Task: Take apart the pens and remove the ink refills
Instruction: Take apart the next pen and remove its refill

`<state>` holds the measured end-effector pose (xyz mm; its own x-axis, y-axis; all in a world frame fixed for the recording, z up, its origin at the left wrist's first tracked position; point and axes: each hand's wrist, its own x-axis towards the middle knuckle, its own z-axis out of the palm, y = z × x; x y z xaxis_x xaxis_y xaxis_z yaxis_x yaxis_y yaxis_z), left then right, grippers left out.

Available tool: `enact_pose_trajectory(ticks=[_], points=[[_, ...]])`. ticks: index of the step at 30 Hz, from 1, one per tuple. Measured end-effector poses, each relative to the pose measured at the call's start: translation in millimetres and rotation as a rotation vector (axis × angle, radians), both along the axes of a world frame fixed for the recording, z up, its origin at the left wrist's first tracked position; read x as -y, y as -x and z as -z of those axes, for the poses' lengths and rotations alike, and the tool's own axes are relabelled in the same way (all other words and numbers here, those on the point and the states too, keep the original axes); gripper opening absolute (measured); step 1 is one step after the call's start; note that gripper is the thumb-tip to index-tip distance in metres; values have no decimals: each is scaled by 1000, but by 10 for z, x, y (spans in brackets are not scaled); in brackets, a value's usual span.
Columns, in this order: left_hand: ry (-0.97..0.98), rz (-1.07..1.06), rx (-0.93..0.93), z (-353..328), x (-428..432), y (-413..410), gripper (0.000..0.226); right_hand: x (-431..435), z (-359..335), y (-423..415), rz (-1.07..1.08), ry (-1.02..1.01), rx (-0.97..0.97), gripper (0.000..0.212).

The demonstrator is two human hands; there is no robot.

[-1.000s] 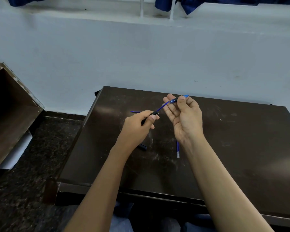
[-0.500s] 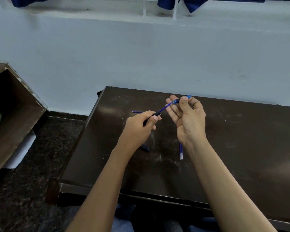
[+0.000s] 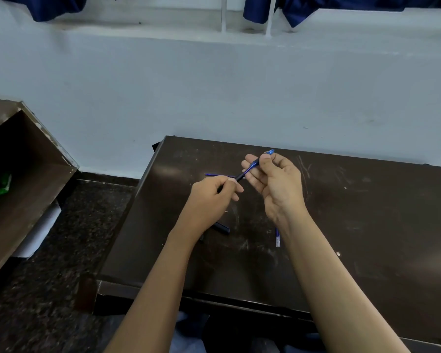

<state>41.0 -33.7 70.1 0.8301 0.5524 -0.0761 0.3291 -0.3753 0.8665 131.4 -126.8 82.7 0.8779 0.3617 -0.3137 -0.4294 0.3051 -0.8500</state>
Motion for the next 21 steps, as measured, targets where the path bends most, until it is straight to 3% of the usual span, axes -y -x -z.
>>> enact_pose_trajectory(ticks=[17, 21], points=[[76, -3, -15, 57, 18, -158, 28, 15, 67, -44, -90, 177, 51, 24], [50, 19, -11, 110, -26, -136, 10, 33, 95, -64, -121, 208, 68, 21]])
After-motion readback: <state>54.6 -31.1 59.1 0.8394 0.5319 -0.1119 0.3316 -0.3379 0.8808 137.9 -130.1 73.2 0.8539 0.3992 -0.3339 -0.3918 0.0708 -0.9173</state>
